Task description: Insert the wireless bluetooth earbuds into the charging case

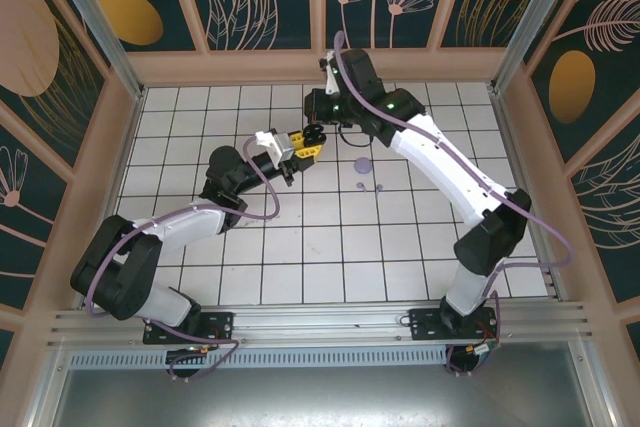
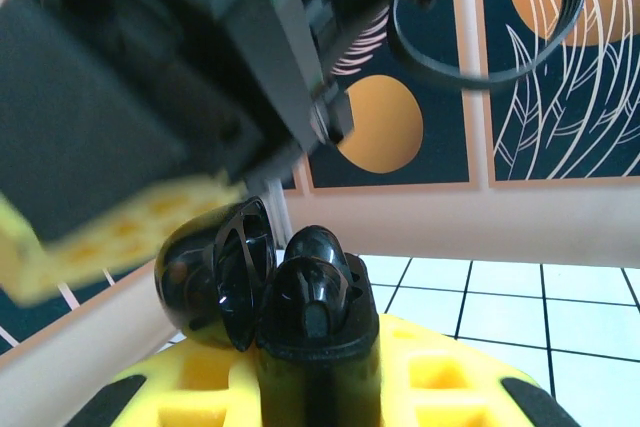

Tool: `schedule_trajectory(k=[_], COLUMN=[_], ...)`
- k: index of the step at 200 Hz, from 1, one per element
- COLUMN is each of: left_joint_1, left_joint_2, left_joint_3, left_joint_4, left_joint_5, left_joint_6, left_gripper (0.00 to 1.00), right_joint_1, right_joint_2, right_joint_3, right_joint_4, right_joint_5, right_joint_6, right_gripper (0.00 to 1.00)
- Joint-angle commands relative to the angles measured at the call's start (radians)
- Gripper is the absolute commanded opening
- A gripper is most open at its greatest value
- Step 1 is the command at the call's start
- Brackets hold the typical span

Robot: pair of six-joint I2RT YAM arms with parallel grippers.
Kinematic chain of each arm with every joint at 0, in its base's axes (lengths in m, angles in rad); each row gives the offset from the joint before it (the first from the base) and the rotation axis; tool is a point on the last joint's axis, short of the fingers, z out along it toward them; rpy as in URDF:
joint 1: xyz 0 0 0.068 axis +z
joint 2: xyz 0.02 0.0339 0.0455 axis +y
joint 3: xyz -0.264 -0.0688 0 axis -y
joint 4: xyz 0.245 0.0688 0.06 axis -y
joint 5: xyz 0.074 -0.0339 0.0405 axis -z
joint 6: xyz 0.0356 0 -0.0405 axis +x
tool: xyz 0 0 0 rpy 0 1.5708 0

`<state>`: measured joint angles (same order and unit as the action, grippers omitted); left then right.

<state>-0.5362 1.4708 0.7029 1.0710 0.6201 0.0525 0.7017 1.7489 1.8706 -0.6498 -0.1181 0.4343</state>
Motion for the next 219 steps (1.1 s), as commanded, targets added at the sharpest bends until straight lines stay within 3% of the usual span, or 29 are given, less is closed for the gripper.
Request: schedule_trajectory(k=[1,48,97,164,219], left_joint_1=[-0.005,-0.005,-0.005,-0.004,0.021], left_joint_2=[0.0,0.016,0.066,0.193,0.267], left_joint_3=[0.039,0.06,0.085,0.13,0.117], left_joint_4=[-0.003,-0.02,-0.097,-0.364,-0.458], left_joint_5=[-0.003,-0.029,-0.074,-0.163,-0.142], left_joint_6=[0.011,-0.031,-0.206,-0.486,-0.616], left_gripper=[0.0,0.0,0.0,0.0,0.0], right_joint_1=[0.016,0.007,-0.184,-0.195,-0.194], right_joint_2=[-0.041,-0.324,-0.554,-0.633,-0.663], right_joint_3=[-0.025,-0.32,-0.618,-0.928,-1.037], right_joint_4=[-0.062,0.022,0.202,0.289,0.328], right_joint_5=[-0.051,0.04,0.115,0.114,0.1], right_joint_6=[-0.029,0.052,0.202,0.207,0.196], right_gripper=[0.05,0.03,0.21,0.26,0.28])
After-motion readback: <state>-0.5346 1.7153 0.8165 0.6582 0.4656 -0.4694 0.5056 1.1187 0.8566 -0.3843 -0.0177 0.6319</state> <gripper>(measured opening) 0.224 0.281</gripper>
